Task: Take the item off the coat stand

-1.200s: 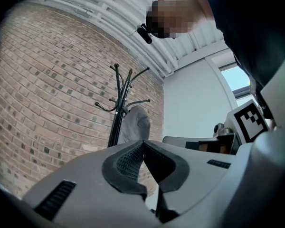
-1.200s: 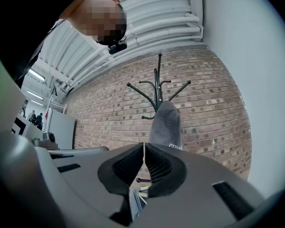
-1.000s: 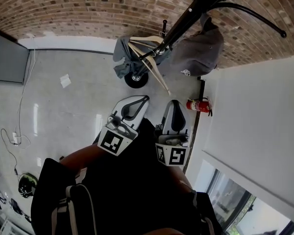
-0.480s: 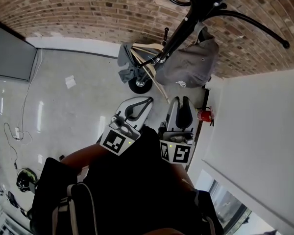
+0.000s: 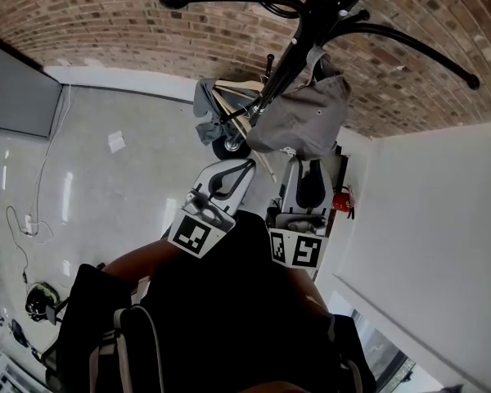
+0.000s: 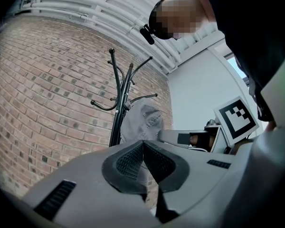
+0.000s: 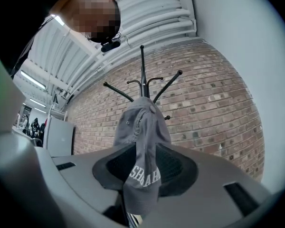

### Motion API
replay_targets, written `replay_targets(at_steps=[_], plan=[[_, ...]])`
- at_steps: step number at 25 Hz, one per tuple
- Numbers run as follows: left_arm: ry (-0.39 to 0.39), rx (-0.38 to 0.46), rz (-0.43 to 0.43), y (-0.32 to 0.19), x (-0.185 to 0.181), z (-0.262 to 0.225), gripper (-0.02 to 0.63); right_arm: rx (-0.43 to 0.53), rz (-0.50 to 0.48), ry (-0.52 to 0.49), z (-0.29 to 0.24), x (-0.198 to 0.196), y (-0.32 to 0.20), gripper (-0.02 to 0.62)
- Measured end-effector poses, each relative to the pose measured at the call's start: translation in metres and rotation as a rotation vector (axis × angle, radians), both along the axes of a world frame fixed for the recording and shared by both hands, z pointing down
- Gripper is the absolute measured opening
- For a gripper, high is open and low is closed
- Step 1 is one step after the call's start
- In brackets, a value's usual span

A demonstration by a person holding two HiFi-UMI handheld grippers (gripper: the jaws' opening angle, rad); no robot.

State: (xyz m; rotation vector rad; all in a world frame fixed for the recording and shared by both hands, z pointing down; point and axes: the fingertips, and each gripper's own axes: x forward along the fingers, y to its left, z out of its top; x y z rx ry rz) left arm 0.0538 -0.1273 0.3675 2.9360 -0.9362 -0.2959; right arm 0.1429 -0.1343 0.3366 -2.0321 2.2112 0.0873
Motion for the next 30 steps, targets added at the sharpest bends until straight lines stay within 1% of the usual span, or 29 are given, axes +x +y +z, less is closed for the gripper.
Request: replay_targets(at_steps=[3, 6, 13, 16, 21, 24, 30], plan=[[0.008, -0.012, -0.015, -0.006, 0.003, 0.001, 0.018, -0.006, -0.024, 0.002, 0.001, -0.001, -0.01, 0.123], [0.008, 0.0, -0.032, -0.01, 0.004, -0.001, 0.018, -0.018, -0.045, -0.001, 0.002, 0.0, -0.019, 0.133], [-0.002, -0.008, -0.081, -0.017, -0.004, 0.001, 0.018, -0.013, -0.092, -0.012, 0.002, -0.003, -0.03, 0.128], [0.0, -0.015, -0.096, -0.017, -0.007, 0.002, 0.018, 0.002, -0.111, -0.01, -0.001, -0.007, -0.03, 0.056], [-0.003, -0.008, -0.103, -0.015, -0.009, 0.002, 0.018, 0.0, -0.153, -0.022, -0.002, -0.013, -0.029, 0.038], [0.003, -0.006, -0.098, -0.011, -0.01, 0.001, 0.018, 0.013, -0.144, -0.015, -0.008, -0.013, -0.025, 0.035], [-0.007, -0.007, -0.079, -0.005, -0.007, 0.005, 0.018, 0.08, -0.103, -0.004, -0.028, -0.003, -0.015, 0.031]])
